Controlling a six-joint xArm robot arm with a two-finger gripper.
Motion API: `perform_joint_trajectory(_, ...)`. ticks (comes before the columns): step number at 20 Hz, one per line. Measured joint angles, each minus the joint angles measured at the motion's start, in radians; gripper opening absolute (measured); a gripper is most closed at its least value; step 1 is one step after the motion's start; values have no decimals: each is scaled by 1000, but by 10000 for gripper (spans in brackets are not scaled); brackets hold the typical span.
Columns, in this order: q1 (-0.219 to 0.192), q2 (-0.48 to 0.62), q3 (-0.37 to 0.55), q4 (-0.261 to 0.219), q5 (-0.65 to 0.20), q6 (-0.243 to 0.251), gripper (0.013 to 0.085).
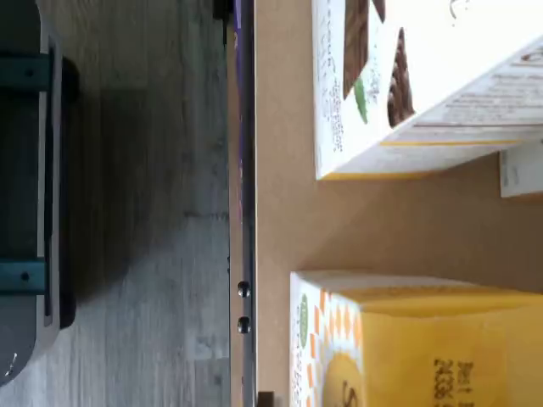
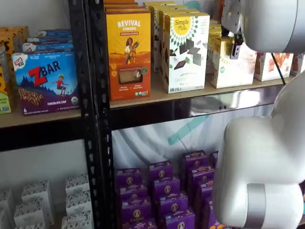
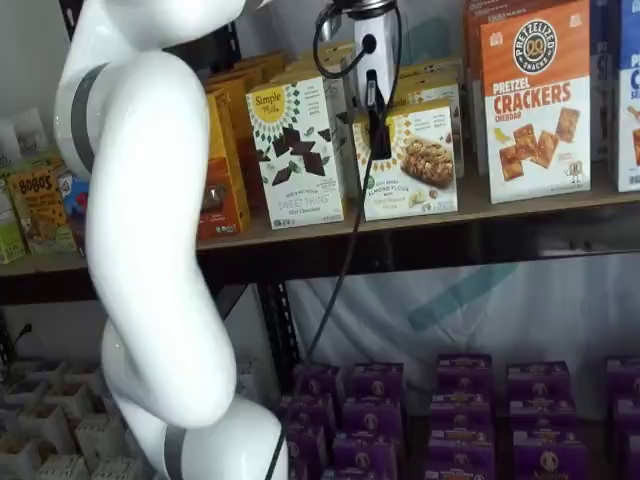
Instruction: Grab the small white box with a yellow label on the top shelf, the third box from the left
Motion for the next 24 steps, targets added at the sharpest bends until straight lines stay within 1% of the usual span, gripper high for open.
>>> perform_joint_trajectory(3,1,2,-2,1,5,1,490)
perform_joint_trajectory(11,1,-4,8,4,-5,1,490)
perform_joint_trajectory(12,0,-4,7,4,-3,1,450)
perform_joint_trajectory(13,0,-3,6,4,-1,0,450)
perform_joint_trajectory(15,-1,-3,5,5,1,-1,370)
perform_joint_trajectory(24,-7,-9,9,6,-1,-7,370)
